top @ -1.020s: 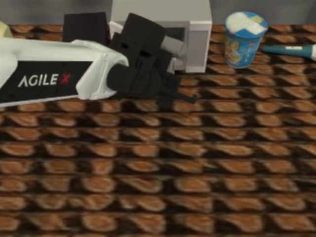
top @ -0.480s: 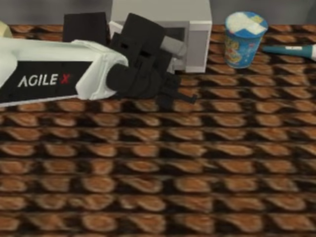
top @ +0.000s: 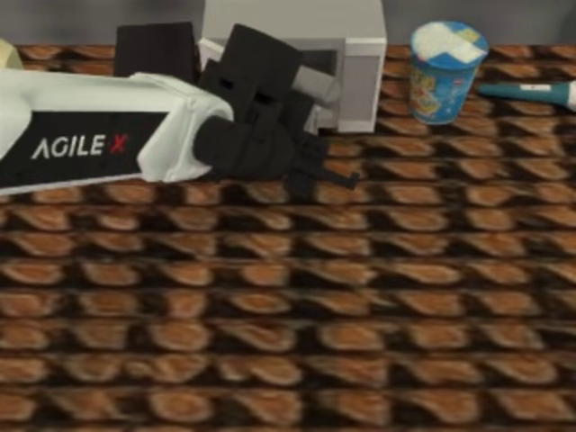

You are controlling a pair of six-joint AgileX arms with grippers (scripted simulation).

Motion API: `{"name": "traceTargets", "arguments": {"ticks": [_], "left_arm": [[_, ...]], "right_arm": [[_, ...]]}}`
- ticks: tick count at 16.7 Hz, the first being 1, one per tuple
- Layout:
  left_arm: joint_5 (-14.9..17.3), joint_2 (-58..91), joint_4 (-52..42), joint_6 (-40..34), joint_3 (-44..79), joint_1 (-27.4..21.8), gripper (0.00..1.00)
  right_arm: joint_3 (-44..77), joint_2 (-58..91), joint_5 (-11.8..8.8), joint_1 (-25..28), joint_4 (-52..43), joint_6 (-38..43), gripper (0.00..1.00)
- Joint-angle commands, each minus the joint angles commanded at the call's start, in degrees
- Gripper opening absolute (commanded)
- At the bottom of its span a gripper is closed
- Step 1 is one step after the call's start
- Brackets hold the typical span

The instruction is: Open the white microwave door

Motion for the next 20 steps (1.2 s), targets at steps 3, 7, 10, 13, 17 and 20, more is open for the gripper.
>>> {"name": "traceTargets", "arguments": {"ticks": [3, 7, 10, 13, 17, 20], "left_arm": [[0.99, -0.71, 0.25, 1.56, -0.98, 0.73, 0.00], [2.25, -1.54, 0.58, 3.50, -2.14, 1.62, 0.00], [2.25, -1.54, 0.58, 3.50, -2.14, 1.62, 0.00], [2.25, -1.54, 0.58, 3.50, -2.14, 1.62, 0.00], [2.25, -1.54, 0.58, 3.50, -2.14, 1.62, 0.00], [2.25, -1.54, 0.58, 3.50, -2.14, 1.62, 0.00]], "right_arm": [[0.00, 0.00, 0.00, 0.00, 0.00, 0.00, 1.00], [0.00, 0.00, 0.00, 0.00, 0.00, 0.00, 1.00], [0.00, 0.00, 0.00, 0.00, 0.00, 0.00, 1.00], [0.00, 0.00, 0.00, 0.00, 0.00, 0.00, 1.00], [0.00, 0.00, 0.00, 0.00, 0.00, 0.00, 1.00], [0.00, 0.00, 0.00, 0.00, 0.00, 0.00, 1.00]]}}
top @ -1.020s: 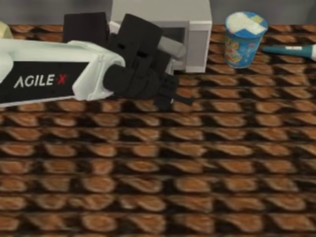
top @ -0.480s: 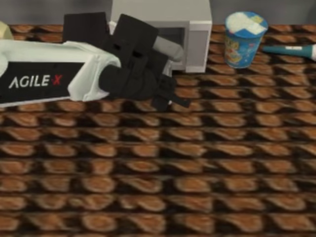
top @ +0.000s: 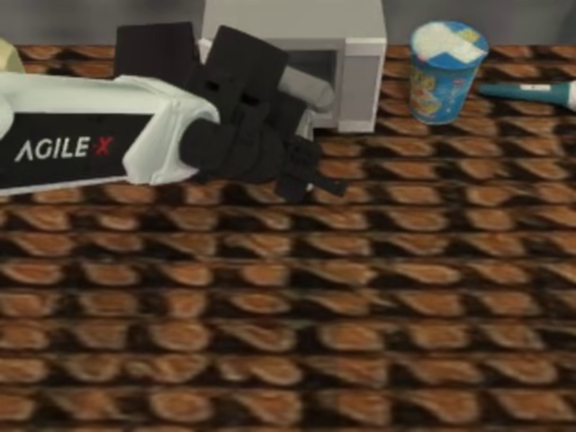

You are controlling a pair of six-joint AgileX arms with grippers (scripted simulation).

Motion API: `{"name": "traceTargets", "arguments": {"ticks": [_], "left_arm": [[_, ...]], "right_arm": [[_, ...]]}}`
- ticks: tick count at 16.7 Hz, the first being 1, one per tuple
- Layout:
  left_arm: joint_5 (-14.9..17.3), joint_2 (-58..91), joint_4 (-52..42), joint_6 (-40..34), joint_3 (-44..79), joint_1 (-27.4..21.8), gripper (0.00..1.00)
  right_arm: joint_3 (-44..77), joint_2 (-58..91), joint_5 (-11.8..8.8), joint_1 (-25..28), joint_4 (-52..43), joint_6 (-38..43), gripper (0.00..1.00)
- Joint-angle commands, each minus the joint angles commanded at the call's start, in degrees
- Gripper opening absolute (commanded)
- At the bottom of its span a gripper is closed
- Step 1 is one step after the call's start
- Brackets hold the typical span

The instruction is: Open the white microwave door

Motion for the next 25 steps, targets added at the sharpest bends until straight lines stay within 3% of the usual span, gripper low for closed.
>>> {"name": "traceTargets", "arguments": {"ticks": [11, 19, 25], "left_arm": [[0.00, 0.00, 0.00, 0.00, 0.00, 0.00, 0.00], [2.90, -1.39, 0.24, 3.34, -1.82, 1.28, 0.00], [3.05, -1.43, 0.23, 3.57, -1.96, 1.37, 0.00]], "right_arm": [[0.00, 0.00, 0.00, 0.00, 0.00, 0.00, 1.00], [0.00, 0.00, 0.00, 0.00, 0.00, 0.00, 1.00], [0.00, 0.00, 0.00, 0.00, 0.00, 0.00, 1.00]]}}
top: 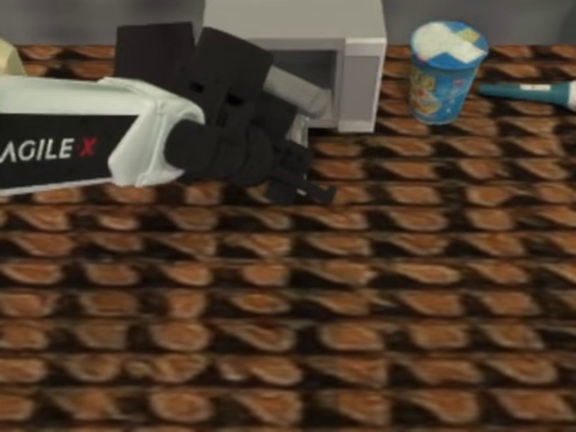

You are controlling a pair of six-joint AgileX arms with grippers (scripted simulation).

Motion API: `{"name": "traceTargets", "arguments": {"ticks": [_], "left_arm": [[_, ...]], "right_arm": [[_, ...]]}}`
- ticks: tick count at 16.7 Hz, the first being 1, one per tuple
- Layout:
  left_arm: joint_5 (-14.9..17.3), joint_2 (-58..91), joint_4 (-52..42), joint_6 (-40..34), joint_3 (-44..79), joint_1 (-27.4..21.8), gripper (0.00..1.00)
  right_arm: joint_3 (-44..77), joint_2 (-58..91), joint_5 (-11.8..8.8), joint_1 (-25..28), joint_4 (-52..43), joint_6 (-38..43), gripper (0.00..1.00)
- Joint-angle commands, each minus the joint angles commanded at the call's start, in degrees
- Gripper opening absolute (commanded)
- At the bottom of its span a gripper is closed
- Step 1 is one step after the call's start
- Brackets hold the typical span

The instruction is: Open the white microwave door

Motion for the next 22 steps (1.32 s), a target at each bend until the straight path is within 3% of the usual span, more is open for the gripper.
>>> {"name": "traceTargets", "arguments": {"ticks": [22], "left_arm": [[0.86, -0.10, -0.12, 0.28, -0.28, -0.18, 0.00]], "right_arm": [[0.00, 0.00, 0.00, 0.00, 0.00, 0.00, 1.00]]}}
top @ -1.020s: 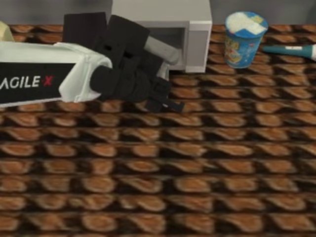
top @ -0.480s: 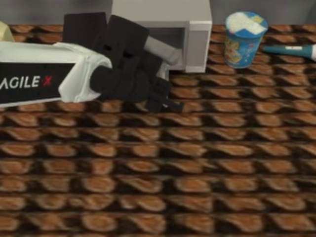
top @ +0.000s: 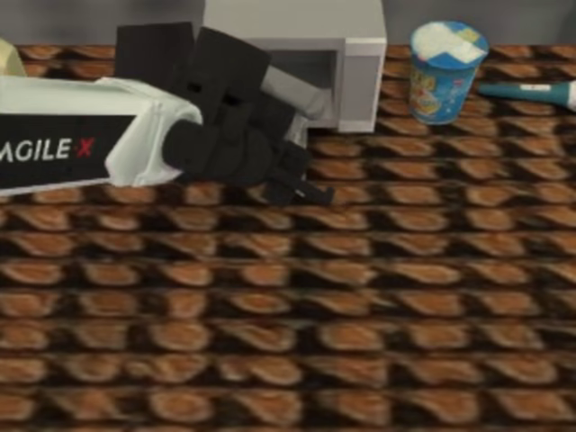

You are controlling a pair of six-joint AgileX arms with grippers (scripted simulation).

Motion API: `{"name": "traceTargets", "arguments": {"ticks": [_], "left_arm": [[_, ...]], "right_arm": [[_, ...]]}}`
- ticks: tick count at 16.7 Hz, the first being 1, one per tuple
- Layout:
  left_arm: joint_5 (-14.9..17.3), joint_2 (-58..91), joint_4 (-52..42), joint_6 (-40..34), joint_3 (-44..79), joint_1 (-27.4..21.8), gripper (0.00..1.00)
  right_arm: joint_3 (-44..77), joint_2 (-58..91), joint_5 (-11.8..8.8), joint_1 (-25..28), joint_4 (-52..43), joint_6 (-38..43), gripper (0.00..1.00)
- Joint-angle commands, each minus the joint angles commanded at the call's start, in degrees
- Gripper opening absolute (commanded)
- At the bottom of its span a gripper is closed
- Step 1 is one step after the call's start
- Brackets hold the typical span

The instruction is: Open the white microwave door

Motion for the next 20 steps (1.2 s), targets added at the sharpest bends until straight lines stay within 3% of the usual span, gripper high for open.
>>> {"name": "traceTargets", "arguments": {"ticks": [6, 20], "left_arm": [[2.25, -1.17, 0.01, 3.40, -1.33, 1.65, 0.00], [2.34, -1.20, 0.00, 3.54, -1.40, 1.71, 0.00]], "right_arm": [[0.00, 0.00, 0.00, 0.00, 0.00, 0.00, 1.00], [0.00, 0.00, 0.00, 0.00, 0.00, 0.00, 1.00]]}}
